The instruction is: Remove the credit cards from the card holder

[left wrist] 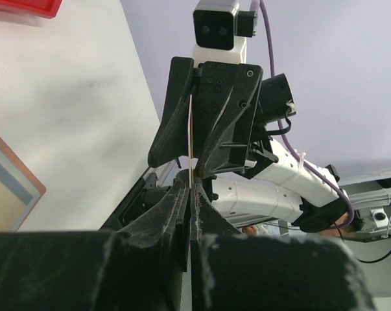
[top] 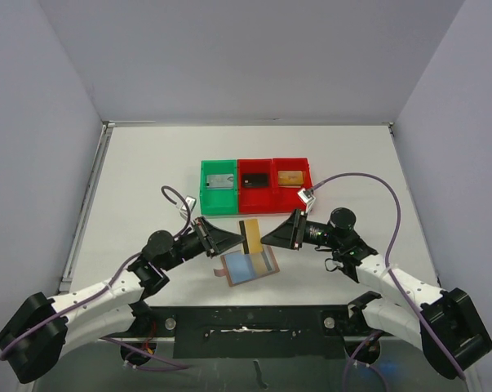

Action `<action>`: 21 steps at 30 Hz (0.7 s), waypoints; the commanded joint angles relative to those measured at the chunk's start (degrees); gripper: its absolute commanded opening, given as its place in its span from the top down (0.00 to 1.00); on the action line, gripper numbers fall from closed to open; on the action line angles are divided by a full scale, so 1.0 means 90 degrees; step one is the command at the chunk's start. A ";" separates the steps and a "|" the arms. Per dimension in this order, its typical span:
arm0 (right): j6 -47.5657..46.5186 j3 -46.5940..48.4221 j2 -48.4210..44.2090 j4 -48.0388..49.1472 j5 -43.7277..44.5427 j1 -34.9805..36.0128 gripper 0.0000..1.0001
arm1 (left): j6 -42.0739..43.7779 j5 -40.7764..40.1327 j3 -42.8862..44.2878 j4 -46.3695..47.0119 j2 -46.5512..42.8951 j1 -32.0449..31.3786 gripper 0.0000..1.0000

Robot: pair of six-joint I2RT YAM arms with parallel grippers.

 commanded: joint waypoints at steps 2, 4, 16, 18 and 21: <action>0.0135 0.0189 0.0056 0.0475 -0.0022 0.0088 0.62 | 0.0012 0.0921 0.0113 0.0704 0.0245 0.0240 1.00; 0.0219 0.0223 0.0168 0.0645 0.0004 0.0093 0.64 | -0.0018 0.1062 0.0119 0.0854 0.0349 0.0257 1.00; 0.0819 0.0128 0.0654 0.2100 -0.0641 0.0123 0.86 | -0.0135 0.1147 0.0034 0.0990 0.0500 0.0340 1.00; 0.0947 -0.0027 0.0613 0.2319 -0.0829 0.0120 0.78 | -0.0298 0.1034 -0.0096 0.1328 0.0500 0.0375 1.00; 0.0773 -0.0013 0.0587 0.1899 -0.0933 0.0133 0.68 | -0.0223 0.1099 0.0019 0.1252 0.0580 0.0414 1.00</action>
